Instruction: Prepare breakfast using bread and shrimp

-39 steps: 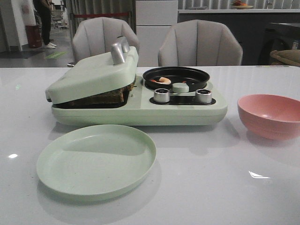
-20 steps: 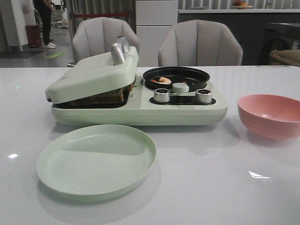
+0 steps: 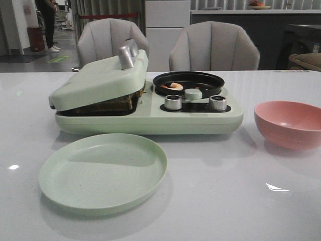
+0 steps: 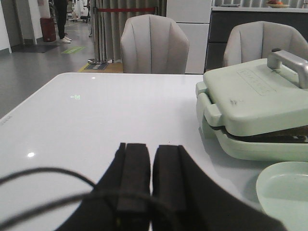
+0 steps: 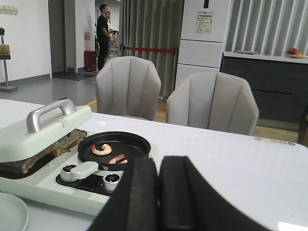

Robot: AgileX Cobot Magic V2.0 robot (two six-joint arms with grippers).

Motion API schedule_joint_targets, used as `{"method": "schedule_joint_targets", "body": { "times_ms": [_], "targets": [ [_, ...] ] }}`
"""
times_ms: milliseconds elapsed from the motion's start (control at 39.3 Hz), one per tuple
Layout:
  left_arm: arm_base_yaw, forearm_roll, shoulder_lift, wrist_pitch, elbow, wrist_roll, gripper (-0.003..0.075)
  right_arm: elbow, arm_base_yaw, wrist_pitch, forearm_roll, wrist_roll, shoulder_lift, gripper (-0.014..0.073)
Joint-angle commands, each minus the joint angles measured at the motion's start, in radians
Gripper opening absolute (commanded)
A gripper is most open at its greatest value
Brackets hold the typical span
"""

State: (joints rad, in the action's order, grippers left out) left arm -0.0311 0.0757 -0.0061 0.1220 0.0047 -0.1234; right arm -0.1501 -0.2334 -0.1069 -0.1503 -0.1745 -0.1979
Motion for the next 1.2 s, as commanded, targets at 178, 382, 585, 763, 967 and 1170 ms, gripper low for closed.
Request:
{"method": "schedule_joint_targets", "body": {
  "times_ms": [178,382,585,763,967,1170],
  "targets": [
    [0.0,0.002,-0.016,-0.083,0.023,-0.01,0.0114,-0.029,0.0,-0.084,0.01,-0.01,-0.009,0.0134],
    [0.0,0.002,-0.016,-0.083,0.023,-0.01,0.0114,-0.024,0.001,-0.087,0.01,-0.01,-0.009,0.0134],
    [0.0,0.002,-0.016,-0.083,0.023,-0.01,0.0114,-0.008,0.062,0.015,0.022,0.007,0.06,0.0134],
    [0.0,0.002,-0.016,-0.083,0.023,-0.01,0.0114,0.044,0.081,0.054,0.035,0.014,0.165,0.0134],
    [0.0,0.002,-0.016,-0.083,0.023,-0.01,0.0114,0.126,0.081,0.02,0.164,0.202,0.23,0.0134],
    [0.0,0.002,-0.016,-0.083,0.023,-0.01,0.0114,0.16,0.082,0.034,0.174,0.277,0.23,0.0134]
  ]
}}
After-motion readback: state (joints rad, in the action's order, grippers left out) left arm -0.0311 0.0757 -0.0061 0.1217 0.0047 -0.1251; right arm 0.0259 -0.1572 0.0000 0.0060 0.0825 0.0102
